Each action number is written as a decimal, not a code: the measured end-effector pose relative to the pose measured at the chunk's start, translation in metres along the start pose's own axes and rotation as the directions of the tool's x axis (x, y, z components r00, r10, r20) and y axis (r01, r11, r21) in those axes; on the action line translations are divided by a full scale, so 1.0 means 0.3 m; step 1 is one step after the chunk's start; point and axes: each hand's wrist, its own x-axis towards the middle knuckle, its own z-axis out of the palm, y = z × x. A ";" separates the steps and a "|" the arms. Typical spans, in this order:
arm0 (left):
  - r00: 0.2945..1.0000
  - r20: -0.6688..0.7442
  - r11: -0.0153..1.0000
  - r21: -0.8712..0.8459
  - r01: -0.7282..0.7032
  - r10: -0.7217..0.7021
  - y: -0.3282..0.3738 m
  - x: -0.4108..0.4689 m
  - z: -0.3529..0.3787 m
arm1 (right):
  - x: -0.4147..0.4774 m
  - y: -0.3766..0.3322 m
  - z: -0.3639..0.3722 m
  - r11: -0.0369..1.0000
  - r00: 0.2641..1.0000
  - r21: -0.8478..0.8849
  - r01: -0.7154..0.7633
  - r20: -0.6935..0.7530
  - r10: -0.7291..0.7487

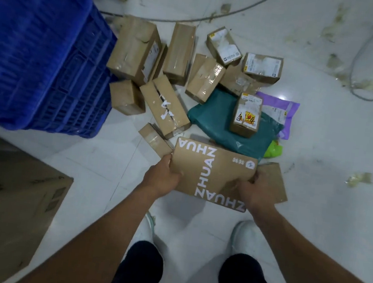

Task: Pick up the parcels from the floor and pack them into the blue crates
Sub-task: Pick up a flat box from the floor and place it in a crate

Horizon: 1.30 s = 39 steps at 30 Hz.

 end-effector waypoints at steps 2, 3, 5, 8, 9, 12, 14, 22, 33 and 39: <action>1.000 -0.011 0.999 -0.035 -0.004 0.003 0.052 -0.101 -0.061 | -0.145 -0.122 -0.111 0.999 0.999 -0.028 0.037 -0.014 -0.037; 1.000 -0.018 0.999 -0.045 -0.006 0.005 0.080 -0.154 -0.094 | -0.238 -0.201 -0.170 0.998 0.999 -0.043 0.050 -0.007 -0.050; 0.999 -0.037 0.998 -0.060 -0.007 0.004 0.145 -0.268 -0.161 | -0.395 -0.323 -0.278 0.997 0.998 -0.054 0.058 0.009 -0.057; 0.998 -0.065 0.995 -0.100 -0.025 0.019 0.257 -0.451 -0.269 | -0.575 -0.455 -0.436 0.993 0.994 -0.054 0.109 0.030 -0.107; 0.996 -0.082 0.992 -0.120 -0.041 0.031 0.291 -0.513 -0.307 | -0.623 -0.492 -0.483 0.989 0.990 -0.057 0.138 0.034 -0.136; 0.986 -0.165 0.984 -0.166 -0.067 0.039 0.362 -0.711 -0.409 | -0.787 -0.597 -0.622 0.971 0.973 -0.071 0.228 0.040 -0.226; 0.975 -0.217 0.980 -0.182 -0.082 0.041 0.400 -0.846 -0.471 | -0.911 -0.667 -0.707 0.956 0.958 -0.076 0.284 0.066 -0.279; 0.892 -0.452 0.941 -0.307 -0.141 -0.014 0.458 -1.357 -0.678 | -1.370 -0.923 -0.913 0.831 0.837 -0.137 0.539 0.196 -0.510; 0.765 -0.609 0.875 -0.466 -0.131 -0.210 0.144 -1.729 -0.926 | -1.842 -1.128 -0.709 0.576 0.605 -0.193 0.794 0.336 -0.722; 0.665 -0.686 0.839 -0.519 -0.163 -0.295 -0.144 -1.920 -1.087 | -2.097 -1.198 -0.422 0.452 0.487 -0.186 0.872 0.417 -0.767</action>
